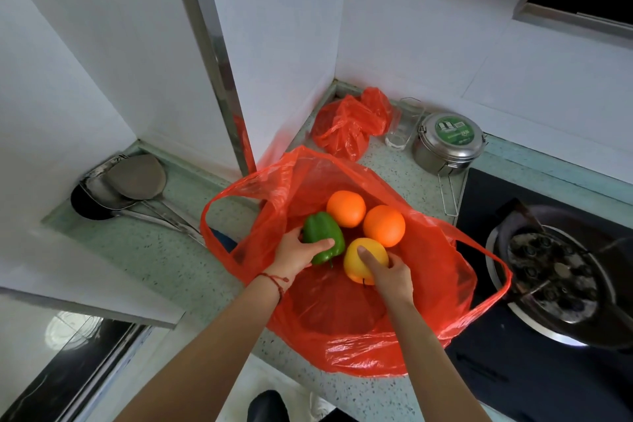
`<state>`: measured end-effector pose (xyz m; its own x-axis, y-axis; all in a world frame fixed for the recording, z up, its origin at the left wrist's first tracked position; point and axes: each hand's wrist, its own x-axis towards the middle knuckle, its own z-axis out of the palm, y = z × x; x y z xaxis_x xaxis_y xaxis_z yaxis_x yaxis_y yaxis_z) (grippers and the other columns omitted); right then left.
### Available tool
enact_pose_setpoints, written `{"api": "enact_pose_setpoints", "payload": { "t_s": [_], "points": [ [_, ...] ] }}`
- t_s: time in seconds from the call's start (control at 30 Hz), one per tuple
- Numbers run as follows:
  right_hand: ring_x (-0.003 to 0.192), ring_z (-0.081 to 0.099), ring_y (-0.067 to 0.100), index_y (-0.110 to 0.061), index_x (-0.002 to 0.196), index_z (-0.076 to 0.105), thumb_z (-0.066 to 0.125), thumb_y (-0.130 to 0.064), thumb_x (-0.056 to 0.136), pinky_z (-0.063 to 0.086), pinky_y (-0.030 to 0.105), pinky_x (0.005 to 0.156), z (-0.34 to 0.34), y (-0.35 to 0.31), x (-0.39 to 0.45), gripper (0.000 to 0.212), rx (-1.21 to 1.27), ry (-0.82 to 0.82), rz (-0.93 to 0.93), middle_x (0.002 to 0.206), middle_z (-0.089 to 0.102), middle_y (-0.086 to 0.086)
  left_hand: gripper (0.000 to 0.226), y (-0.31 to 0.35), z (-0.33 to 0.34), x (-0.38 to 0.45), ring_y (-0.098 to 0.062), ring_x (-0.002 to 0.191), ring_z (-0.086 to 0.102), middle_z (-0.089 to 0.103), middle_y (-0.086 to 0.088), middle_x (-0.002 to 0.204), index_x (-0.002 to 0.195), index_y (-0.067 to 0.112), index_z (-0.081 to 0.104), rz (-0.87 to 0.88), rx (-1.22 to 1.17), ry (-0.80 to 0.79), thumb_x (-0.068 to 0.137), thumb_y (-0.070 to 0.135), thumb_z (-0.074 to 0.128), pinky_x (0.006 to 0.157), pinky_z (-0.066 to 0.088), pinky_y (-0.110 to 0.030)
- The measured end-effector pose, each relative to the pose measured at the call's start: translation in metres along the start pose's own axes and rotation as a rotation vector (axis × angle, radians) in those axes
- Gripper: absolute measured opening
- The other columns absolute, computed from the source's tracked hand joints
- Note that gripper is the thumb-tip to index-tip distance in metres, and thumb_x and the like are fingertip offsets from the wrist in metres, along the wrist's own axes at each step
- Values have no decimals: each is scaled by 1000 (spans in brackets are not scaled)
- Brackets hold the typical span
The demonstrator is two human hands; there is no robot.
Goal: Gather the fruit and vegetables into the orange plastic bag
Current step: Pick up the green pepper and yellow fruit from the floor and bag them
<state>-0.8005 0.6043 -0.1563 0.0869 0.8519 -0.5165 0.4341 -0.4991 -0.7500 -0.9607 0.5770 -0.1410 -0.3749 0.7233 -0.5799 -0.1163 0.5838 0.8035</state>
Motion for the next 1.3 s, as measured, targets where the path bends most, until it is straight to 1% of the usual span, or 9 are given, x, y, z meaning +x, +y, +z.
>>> {"api": "enact_pose_setpoints", "payload": {
  "t_s": [0.27,0.37,0.47,0.53,0.63,1.0,1.1,1.17,1.3],
  "points": [
    [127,44,33,-7,136,41,65,-47,77,36,39,101,-2,-3,-10,74,-31,40,-36,137,49,15,51,-2,-4,-6,-19,90,57,57,-4,105,122,8,52,47,19,12,76,19,72,67,52,-31],
    [128,43,32,-7,136,40,64,-45,79,35,39,102,-7,-1,-15,73,-18,49,-57,139,48,15,50,-2,-8,-9,-19,95,57,60,-9,113,121,5,54,88,39,25,76,17,72,85,50,-38],
    [130,41,31,-6,136,40,62,-42,82,33,39,104,-11,0,-24,69,-20,64,-94,141,45,15,51,-1,-12,-16,-19,100,54,56,-7,113,124,-2,49,109,58,22,79,15,68,95,47,-41],
    [131,40,30,-7,137,39,60,-41,84,33,39,104,-14,0,-32,67,-28,78,-118,142,45,13,56,-1,-16,-20,-23,113,54,53,-14,128,129,0,45,119,84,30,80,18,67,99,45,-43],
    [130,41,28,-9,137,38,58,-40,86,34,36,102,-17,0,-45,63,-63,104,-171,141,46,12,57,-1,-24,-29,-27,123,50,49,-19,136,132,2,43,174,138,23,82,20,65,101,41,-32],
    [134,33,26,-13,136,39,50,-43,89,30,39,108,-18,26,-109,57,-422,247,-415,144,41,9,49,-31,-58,-71,-24,129,42,49,-14,136,132,5,45,636,675,-28,88,27,56,106,30,-28],
    [136,30,25,-14,138,37,47,-43,90,27,43,111,-19,41,-126,56,-504,274,-414,146,39,8,51,-44,-64,-81,-31,125,46,53,-18,131,128,4,48,718,817,-11,88,34,52,105,36,-39],
    [138,28,24,-14,138,37,46,-44,91,24,45,113,-22,53,-136,56,-557,285,-420,147,38,8,59,-52,-66,-88,-36,122,49,56,-20,128,126,4,51,761,906,22,85,45,41,102,40,-47],
    [139,28,25,-13,138,38,45,-44,91,20,44,115,-31,73,-156,56,-595,316,-444,147,37,8,71,-63,-67,-108,-35,129,43,52,-17,135,129,7,49,795,1031,13,81,53,24,108,33,-52]
  ]
}}
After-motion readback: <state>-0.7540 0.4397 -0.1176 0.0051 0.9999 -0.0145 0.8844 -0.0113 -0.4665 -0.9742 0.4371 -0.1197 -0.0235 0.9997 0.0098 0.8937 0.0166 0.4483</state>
